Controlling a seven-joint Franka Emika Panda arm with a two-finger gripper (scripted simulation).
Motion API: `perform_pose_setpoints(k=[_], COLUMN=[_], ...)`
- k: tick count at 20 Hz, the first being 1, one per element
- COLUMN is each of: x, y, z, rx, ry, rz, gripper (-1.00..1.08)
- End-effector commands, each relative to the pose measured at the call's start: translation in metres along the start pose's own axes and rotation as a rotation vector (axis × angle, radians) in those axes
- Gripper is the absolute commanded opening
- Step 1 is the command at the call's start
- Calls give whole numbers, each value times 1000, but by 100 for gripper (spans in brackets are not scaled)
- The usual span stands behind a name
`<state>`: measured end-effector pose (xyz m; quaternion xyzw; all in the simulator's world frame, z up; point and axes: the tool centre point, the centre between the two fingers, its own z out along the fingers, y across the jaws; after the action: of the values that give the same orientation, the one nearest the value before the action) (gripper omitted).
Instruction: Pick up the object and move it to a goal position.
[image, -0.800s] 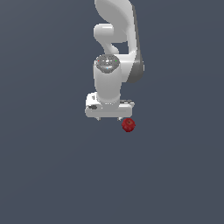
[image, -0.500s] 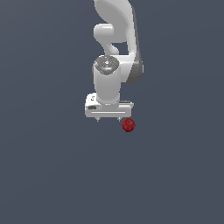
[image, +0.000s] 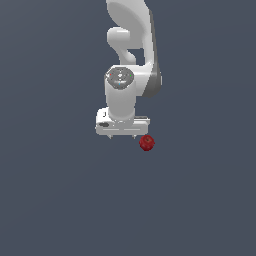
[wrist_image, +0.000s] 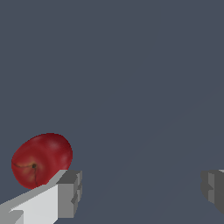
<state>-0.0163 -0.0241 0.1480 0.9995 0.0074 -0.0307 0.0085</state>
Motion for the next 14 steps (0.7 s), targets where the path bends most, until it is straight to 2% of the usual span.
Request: perform_pose_setpoints(k=[1,8,14], x=[0,-3,-10], y=[-3,-25,-59], z=[1,12,27], rx=[0,-3,-5], ry=[2,12,29], rz=[-17,-143,-334], gripper=[100,100,100])
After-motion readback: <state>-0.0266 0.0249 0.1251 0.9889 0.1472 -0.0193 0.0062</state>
